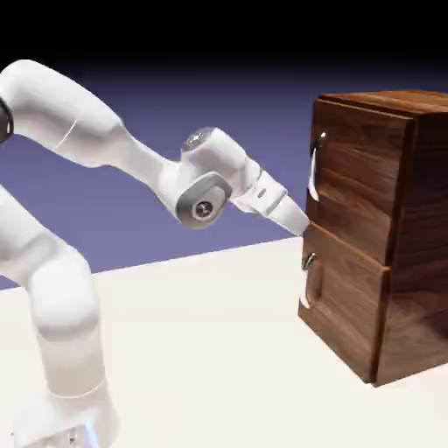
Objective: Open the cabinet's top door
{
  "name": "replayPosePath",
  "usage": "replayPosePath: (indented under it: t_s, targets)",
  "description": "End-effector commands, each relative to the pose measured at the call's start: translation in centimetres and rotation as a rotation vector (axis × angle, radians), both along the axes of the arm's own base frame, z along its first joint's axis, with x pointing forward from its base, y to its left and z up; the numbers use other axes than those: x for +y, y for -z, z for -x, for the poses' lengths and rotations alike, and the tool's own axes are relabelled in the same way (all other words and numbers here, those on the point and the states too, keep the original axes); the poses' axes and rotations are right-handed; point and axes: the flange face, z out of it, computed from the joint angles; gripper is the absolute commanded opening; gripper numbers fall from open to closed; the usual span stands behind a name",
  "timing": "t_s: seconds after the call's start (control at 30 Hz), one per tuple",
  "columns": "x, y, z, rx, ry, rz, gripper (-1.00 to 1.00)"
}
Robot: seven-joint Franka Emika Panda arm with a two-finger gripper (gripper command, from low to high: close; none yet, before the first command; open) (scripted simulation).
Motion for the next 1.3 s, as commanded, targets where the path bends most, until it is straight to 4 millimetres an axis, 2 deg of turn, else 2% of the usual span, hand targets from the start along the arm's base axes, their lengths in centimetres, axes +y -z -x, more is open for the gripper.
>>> replayPosePath:
  t_s: [0.0, 0.33, 0.67, 0.97, 1.27]
  targets:
    - [-0.2, -0.7, 0.1, -0.015, 0.010, -0.006, 0.00]
    - [-0.9, -7.0, 1.7, -0.169, 0.090, -0.059, 0.00]
    - [0.6, -11.1, 3.5, -0.322, 0.125, -0.090, 0.00]
    - [3.5, -12.5, 4.3, -0.450, 0.125, -0.095, 0.00]
    - [7.2, -11.5, 3.5, -0.562, 0.105, -0.080, 0.00]
